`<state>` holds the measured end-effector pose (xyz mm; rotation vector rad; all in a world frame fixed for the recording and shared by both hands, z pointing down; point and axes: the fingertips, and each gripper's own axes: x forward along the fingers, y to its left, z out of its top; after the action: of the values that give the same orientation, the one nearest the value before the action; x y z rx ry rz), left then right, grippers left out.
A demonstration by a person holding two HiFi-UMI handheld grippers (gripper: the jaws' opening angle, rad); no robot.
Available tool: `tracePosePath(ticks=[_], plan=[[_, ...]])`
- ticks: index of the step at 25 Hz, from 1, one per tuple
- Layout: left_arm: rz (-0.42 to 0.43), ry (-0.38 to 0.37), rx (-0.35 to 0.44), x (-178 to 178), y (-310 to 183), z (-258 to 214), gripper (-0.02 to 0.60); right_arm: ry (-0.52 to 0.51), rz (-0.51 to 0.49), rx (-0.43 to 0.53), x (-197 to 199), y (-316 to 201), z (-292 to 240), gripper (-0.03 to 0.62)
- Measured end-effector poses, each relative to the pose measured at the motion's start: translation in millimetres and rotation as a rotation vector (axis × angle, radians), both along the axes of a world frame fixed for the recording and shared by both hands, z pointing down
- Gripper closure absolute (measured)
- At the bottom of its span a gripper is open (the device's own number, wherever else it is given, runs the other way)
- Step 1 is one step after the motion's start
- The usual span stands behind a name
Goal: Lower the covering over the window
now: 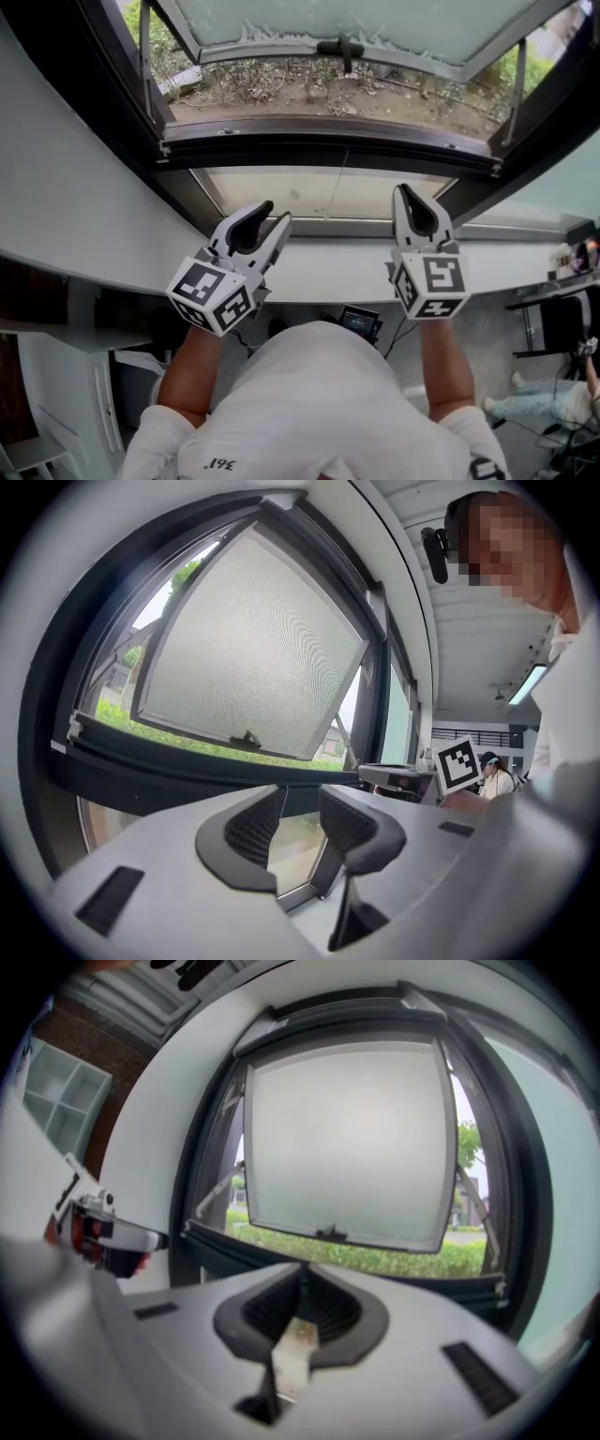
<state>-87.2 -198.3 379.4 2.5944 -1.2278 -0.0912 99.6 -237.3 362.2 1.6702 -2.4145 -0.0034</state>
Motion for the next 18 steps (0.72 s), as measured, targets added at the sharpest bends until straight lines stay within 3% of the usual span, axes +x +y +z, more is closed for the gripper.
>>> tracePosePath(ticks=[18], plan=[[0.102, -0.016, -0.110, -10, 41, 46, 0.434, -0.040, 0.035, -0.143, -28, 24, 59, 0.556]])
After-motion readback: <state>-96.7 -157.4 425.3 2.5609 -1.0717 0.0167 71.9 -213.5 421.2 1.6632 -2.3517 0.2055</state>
